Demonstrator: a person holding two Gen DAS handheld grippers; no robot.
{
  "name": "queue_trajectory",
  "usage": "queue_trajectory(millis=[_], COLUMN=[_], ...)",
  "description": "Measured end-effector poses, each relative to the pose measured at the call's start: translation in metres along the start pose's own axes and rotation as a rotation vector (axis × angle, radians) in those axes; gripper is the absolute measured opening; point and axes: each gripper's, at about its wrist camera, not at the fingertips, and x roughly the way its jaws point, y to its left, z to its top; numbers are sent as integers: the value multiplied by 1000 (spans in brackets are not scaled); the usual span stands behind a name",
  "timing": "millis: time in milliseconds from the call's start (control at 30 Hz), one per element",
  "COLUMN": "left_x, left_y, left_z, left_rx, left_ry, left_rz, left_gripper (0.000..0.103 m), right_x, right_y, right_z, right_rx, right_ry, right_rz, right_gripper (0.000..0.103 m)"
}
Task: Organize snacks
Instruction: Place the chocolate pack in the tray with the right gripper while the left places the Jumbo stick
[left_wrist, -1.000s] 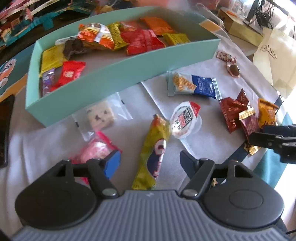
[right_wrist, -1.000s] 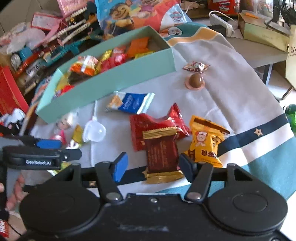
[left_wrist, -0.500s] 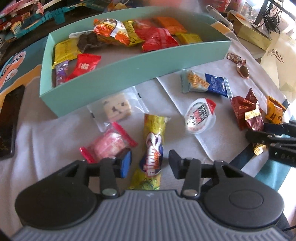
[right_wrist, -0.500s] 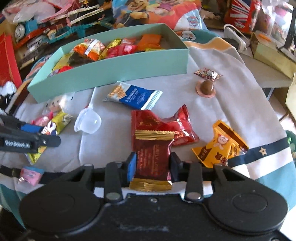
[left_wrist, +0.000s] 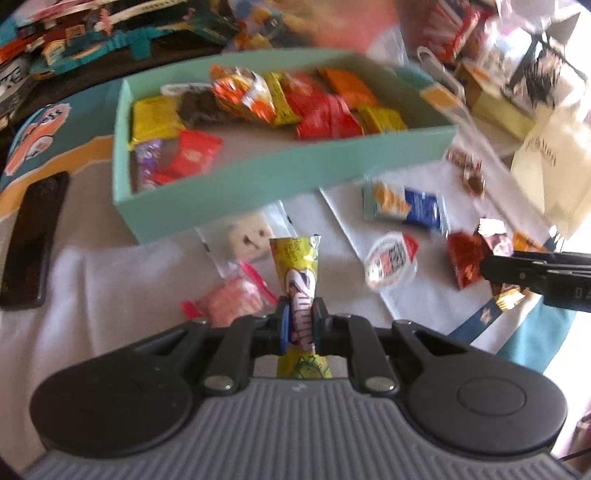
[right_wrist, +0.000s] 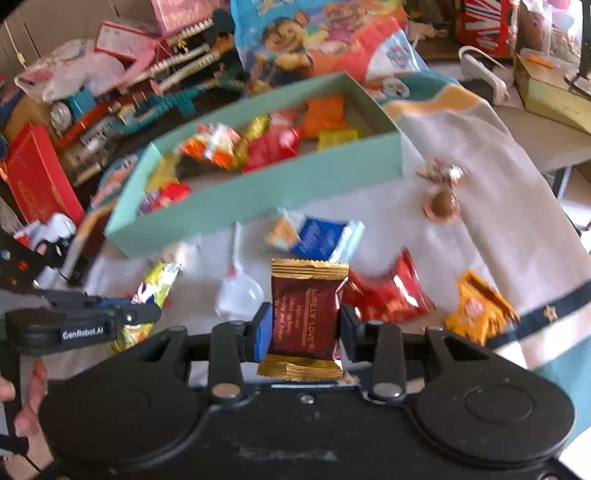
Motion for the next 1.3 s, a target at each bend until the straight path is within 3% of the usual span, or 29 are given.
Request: queue_trajectory(millis=[267, 567, 767, 1133, 1167, 1200, 1233, 1267, 1300], left_x=[-29, -23, 11, 43, 44, 44, 44, 42, 38], left_y=[23, 45, 61, 77, 77, 76, 75, 73, 72], left_z=[37, 106, 133, 135, 135, 134, 134, 133, 132], left_rx=[-58, -71, -103, -117, -118, -115, -112, -114, -119], left_ry=[-105, -181, -151, -104, -104, -108, -112, -124, -143], left_rz=[5, 49, 67, 78, 81, 83, 87, 99, 118], left_gripper=[12, 12, 12, 12, 15, 27, 56, 73, 97], right_x=[3, 43, 82, 123, 123, 124, 123, 121, 117], right_y=[12, 29, 33, 27, 27, 28, 28, 28, 28], right_z=[59, 134, 153, 155, 155, 155, 156, 156, 156], right_rx=[13, 23, 34, 39, 38, 39, 40, 41, 43], right_ry=[-64, -73, -22, 31, 32, 33, 32, 23, 8], right_rz=[81, 135, 119, 85, 83, 84, 88, 89, 88], right_gripper=[37, 37, 37, 41, 45, 58, 68, 89, 103])
